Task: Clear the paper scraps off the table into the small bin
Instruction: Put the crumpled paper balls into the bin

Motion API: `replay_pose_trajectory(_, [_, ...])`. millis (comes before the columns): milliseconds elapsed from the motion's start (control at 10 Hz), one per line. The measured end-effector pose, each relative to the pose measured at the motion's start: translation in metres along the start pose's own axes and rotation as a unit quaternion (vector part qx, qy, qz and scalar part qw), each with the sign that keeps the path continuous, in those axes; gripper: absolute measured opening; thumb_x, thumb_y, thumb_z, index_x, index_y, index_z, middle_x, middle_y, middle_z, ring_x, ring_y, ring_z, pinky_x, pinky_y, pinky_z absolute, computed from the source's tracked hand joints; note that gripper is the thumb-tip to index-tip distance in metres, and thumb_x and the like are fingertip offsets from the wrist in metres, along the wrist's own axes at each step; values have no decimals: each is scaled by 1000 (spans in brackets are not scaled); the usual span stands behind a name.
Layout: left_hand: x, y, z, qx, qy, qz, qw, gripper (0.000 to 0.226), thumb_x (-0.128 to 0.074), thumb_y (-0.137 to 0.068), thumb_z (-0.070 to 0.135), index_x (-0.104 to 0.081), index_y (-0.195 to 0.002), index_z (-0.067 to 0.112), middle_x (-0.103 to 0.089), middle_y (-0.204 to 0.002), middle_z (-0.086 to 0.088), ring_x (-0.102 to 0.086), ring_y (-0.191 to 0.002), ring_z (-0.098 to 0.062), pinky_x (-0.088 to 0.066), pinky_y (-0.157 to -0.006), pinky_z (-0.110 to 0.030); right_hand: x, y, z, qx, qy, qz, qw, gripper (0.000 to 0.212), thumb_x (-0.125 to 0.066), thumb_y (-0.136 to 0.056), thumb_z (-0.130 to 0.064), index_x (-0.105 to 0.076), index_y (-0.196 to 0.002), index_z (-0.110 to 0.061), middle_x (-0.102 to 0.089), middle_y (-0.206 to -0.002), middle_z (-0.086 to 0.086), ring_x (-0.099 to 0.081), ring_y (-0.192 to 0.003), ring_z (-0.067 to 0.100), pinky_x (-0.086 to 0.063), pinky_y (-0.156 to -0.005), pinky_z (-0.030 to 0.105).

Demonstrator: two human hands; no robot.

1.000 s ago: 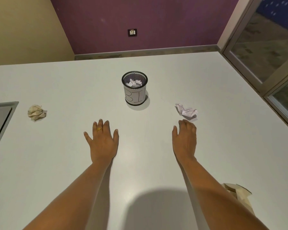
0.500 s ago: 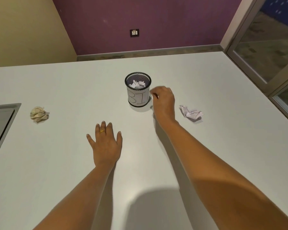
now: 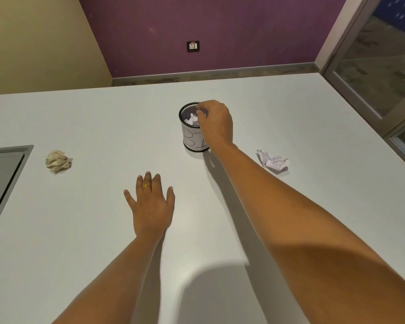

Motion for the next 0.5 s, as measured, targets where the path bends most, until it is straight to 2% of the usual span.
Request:
replay_pose_trajectory(100, [1,1,0,-1,-1,3,1000,47,-42,-93,35,-41,-131,8,-39,-145,-14,-27,-140,-30,-19,-108,-63,13,11,15,0,5,71,997,23,-49,-92,-14,-66,-106,-10,-67,-111,5,-54,-108,23,-36,-99,31])
replay_pose_trajectory(200, [2,1,1,-4,-11,2,1000,47,-42,-93,35,-40,-132,8,-39,-145,-14,-27,-139,-30,-20,-108,-62,27,22,40,-11,71,112,991,26,-46,-92,-19,-63,-112,-18,-65,-117,-1,-51,-114,18,-28,-106,31])
replay_pose_trajectory(300, [2,1,1,-4,-9,3,1000,47,-42,-93,34,-41,-131,8,-40,-144,-14,-28,-139,-30,-20,-107,-63,38,33,70,-47,137,135,980,26,-47,-91,-21,-60,-113,-23,-62,-121,-6,-44,-124,18,-23,-109,41])
replay_pose_trajectory(500, [2,0,0,-2,-7,0,1000,47,-42,-92,34,-41,-131,7,-40,-144,-15,-28,-139,-31,-20,-107,-63,43,59,120,-138,256,85,953,29,-51,-90,-19,-58,-118,-24,-48,-139,-7,-20,-141,24,-9,-111,55])
Point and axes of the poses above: each hand's wrist, its own y-axis away from the middle knuckle, its own x-axis out of the back of the hand, z = x × y, the point moved 3 cm from there along -y, towards the middle knuckle
